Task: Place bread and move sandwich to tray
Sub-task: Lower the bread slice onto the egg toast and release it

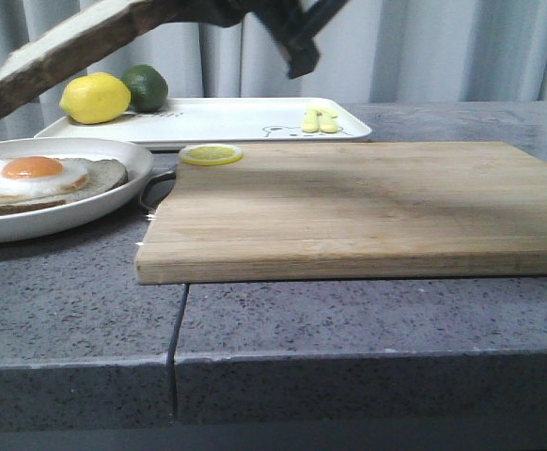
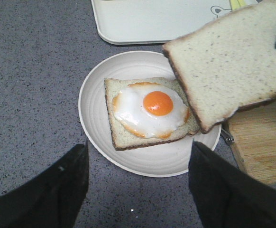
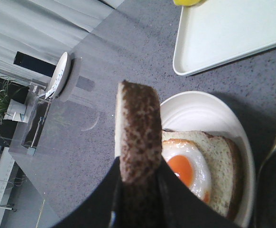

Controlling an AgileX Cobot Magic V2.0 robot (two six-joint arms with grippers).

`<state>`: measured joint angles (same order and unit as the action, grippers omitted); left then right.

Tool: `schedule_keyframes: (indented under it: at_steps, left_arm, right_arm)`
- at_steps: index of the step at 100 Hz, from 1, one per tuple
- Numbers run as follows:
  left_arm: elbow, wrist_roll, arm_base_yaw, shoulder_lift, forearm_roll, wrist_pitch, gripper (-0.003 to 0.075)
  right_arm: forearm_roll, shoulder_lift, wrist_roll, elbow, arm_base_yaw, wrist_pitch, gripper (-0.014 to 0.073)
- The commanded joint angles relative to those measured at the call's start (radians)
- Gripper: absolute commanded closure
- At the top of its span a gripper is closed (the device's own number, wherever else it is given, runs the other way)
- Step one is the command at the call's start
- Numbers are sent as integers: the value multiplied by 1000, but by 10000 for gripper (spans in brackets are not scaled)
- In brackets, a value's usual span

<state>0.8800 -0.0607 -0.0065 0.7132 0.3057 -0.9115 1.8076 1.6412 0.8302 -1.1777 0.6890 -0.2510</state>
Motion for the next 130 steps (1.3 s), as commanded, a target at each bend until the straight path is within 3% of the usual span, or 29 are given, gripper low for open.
schedule_keyframes:
  at_steps: [1,41,114,130]
  left_arm:
    - [34,2,-9,2,24,53,303]
    - [34,2,-9,2,24,53,303]
    - [34,2,-9,2,24,53,303]
    - [34,2,-9,2,24,53,303]
  right_arm:
    - [74,2,-10,-77,22,1,702]
    - [74,166,-69,-210,86,31,702]
    - [73,200,-77,-139,92,63,697]
    - [73,200,-75,-127,92,70,603]
